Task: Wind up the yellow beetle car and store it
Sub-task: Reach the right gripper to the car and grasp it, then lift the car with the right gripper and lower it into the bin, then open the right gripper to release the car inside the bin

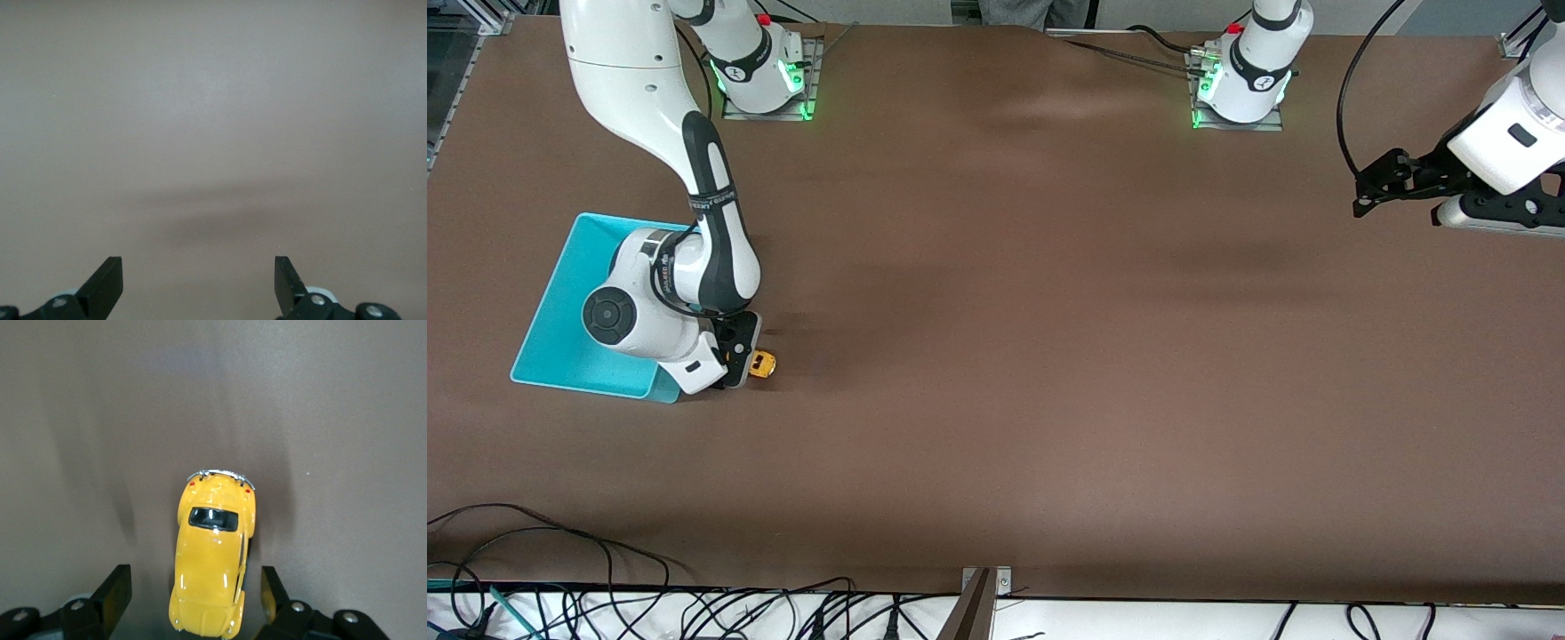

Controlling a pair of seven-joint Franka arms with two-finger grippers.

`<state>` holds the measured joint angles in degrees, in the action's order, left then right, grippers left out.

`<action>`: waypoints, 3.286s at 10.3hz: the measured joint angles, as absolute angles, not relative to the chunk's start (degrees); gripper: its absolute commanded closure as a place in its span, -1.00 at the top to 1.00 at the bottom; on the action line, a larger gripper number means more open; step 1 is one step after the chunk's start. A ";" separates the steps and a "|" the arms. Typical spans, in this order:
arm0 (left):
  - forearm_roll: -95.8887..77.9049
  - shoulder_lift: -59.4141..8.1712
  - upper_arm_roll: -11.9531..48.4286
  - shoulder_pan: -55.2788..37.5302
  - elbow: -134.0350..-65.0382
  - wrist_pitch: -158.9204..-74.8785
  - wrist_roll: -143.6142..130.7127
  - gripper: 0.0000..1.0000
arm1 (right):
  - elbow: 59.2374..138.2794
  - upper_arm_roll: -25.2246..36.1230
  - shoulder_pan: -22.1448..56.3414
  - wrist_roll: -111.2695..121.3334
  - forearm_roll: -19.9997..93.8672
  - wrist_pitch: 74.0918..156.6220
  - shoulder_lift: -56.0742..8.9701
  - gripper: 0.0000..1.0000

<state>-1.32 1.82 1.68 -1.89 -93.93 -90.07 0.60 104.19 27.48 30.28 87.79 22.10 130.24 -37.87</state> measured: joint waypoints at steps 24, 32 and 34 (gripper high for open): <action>-1.32 1.81 1.69 -0.50 -93.00 -90.07 0.60 1.00 | 121.95 47.87 34.82 88.68 13.86 136.39 -26.51 -1.00; -1.32 1.81 1.69 -0.50 -93.00 -90.07 0.60 1.00 | 124.35 47.71 34.85 99.37 22.73 137.94 -27.97 -0.38; -1.32 1.81 1.69 -0.50 -93.00 -90.07 0.60 1.00 | 124.35 47.71 34.85 99.37 22.75 138.01 -28.07 0.02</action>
